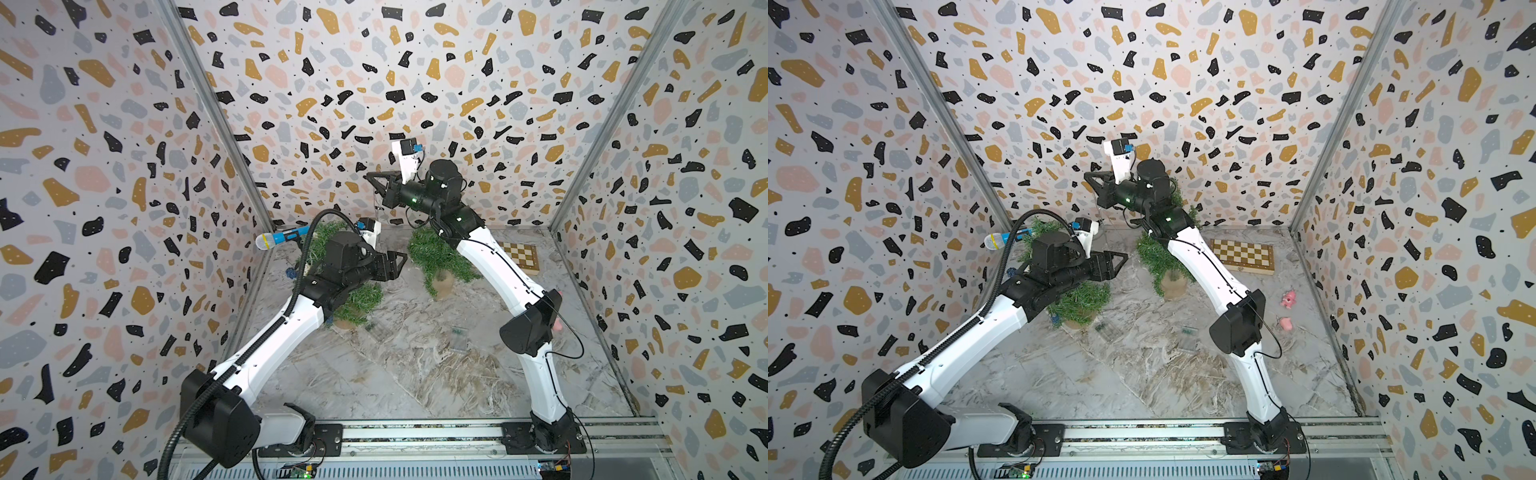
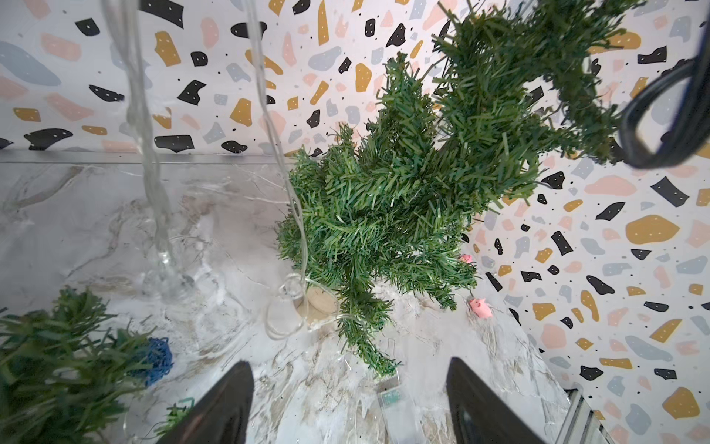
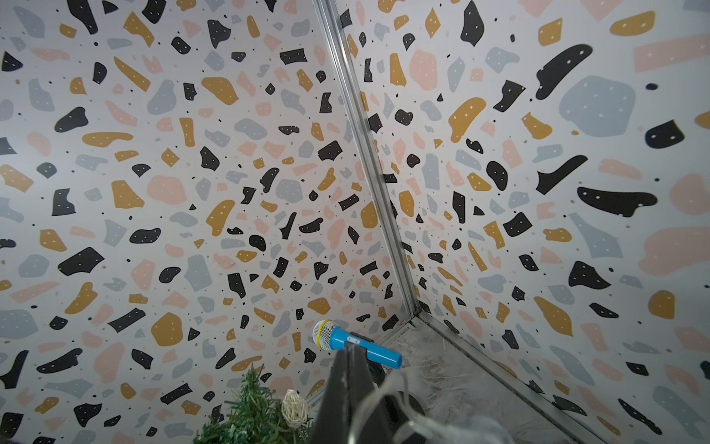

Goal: Wrap string light around the christmas tree
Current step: Wrap the light string around the Christmas tree.

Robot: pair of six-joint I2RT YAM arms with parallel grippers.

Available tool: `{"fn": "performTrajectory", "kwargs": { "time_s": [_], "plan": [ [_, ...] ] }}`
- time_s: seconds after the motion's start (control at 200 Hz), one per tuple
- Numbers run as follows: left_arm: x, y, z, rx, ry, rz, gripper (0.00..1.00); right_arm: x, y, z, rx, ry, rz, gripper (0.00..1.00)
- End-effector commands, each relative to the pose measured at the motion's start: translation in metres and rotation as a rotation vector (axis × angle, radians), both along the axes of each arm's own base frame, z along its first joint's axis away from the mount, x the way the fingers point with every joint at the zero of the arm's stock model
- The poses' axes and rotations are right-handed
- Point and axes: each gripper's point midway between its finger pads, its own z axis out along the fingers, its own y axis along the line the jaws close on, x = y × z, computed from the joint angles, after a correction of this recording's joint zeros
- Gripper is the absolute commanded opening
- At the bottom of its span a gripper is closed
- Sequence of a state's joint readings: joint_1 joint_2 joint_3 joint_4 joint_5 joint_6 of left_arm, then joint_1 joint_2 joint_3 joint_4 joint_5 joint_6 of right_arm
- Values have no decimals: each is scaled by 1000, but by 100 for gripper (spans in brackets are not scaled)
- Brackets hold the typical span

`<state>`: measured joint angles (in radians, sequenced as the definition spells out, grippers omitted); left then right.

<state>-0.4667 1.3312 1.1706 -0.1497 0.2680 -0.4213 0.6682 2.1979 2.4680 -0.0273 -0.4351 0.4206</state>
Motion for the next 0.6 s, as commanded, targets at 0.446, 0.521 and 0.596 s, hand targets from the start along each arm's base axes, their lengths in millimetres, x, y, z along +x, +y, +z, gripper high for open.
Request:
{"fn": "performTrajectory", "kwargs": {
  "time_s": [0.446, 0.521, 0.596],
  "plan": [
    [34, -34, 25, -180, -147, -130, 1, -15, -27, 56, 82, -102, -9, 0],
    [16, -37, 5, -174, -124, -159, 0, -9, -34, 66, 94, -151, -31, 0],
    [-2, -38, -23, -142, -66, -178, 0, -7, -40, 79, 119, -198, -47, 0]
  ]
}}
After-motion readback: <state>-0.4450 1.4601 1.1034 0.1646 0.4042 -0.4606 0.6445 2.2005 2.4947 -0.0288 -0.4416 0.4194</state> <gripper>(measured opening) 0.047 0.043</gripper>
